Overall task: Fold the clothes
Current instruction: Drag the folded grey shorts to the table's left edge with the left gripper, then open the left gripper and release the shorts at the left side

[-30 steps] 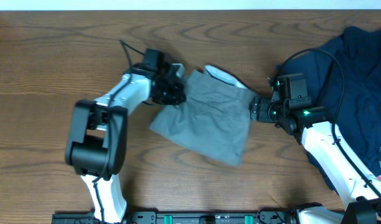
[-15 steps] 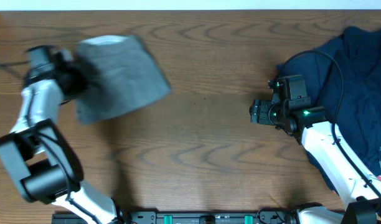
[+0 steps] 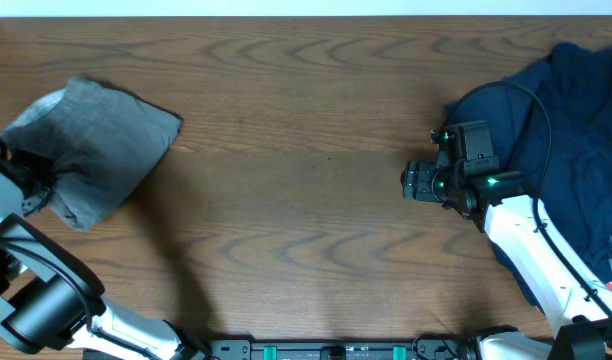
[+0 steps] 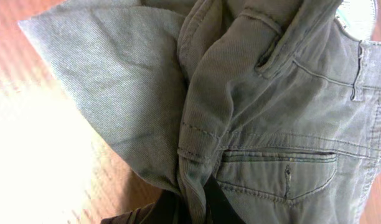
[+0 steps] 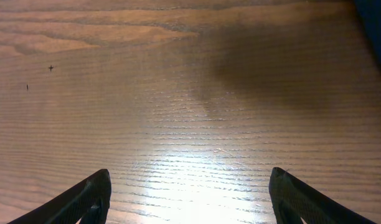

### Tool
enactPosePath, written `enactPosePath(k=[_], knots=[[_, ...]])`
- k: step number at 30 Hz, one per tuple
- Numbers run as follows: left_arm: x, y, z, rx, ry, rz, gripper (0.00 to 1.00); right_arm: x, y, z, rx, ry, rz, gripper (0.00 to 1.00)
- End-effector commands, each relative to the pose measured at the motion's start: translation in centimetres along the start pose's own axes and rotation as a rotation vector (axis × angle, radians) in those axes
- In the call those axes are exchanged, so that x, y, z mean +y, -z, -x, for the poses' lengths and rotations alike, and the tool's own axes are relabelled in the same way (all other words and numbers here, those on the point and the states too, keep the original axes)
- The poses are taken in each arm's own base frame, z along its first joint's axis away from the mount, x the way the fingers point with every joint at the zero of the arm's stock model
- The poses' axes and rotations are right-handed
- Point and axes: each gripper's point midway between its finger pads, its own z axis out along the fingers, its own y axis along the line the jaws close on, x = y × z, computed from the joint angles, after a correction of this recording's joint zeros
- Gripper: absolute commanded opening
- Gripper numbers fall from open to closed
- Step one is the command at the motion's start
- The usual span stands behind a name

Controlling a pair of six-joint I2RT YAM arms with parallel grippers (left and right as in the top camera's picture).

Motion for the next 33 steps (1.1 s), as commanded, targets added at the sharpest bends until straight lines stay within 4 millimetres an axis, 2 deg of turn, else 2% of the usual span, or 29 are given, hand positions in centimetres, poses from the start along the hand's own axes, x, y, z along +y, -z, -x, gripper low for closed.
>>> enactPosePath(k=[1, 4, 8, 11, 13, 16, 19, 21, 24, 28, 30, 33], knots=[[0.1, 0.5, 0.5, -0.018, 0.063, 0.006, 0.22, 0.0, 0.6, 0.5, -0.020, 0.001, 0.004, 0.79], [0.2, 0.6, 0.4, -0.014, 0.062, 0.009, 0.75, 0.0, 0.6, 0.3, -0.011, 0.000, 0.001, 0.80], [0.5, 1.8, 0.6, -0.021, 0.052, 0.012, 0.86, 0.0, 0.6, 0.3, -0.011, 0.003, 0.001, 0.80], [-0.4, 3.7, 1.3, -0.062, 0.024, -0.011, 0.93, -0.1, 0.6, 0.3, -0.009, 0.006, 0.001, 0.81], [-1.3, 5.4, 1.8, -0.099, 0.009, -0.035, 1.00, -0.1, 0.6, 0.3, -0.009, 0.006, 0.000, 0.82], [-3.1, 8.3, 2.2, -0.164, -0.024, -0.073, 0.98, -0.1, 0.6, 0.2, -0.007, 0.005, 0.000, 0.83], [-5.7, 10.8, 1.4, -0.199, -0.128, -0.120, 0.98, 0.0, 0.6, 0.1, -0.002, 0.005, 0.007, 0.86], [-8.1, 11.7, -0.6, -0.185, -0.237, -0.149, 0.98, 0.3, 0.7, 0.0, 0.004, 0.005, 0.021, 0.88], [-10.7, 11.6, -4.3, -0.122, -0.372, -0.175, 0.98, 0.3, 0.7, 0.0, 0.007, 0.004, 0.027, 0.89], [-14.1, 10.8, -12.6, 0.039, -0.623, -0.196, 0.98, -0.1, 0.7, -0.3, 0.021, -0.011, 0.027, 0.93], [-14.8, 10.7, -16.4, 0.104, -0.724, -0.174, 0.98, -0.6, 0.8, -0.3, 0.029, -0.029, 0.023, 0.95], [-14.6, 11.1, -21.3, 0.187, -0.848, -0.117, 0.98, -1.6, 1.1, -0.3, 0.045, -0.036, 0.032, 0.99]])
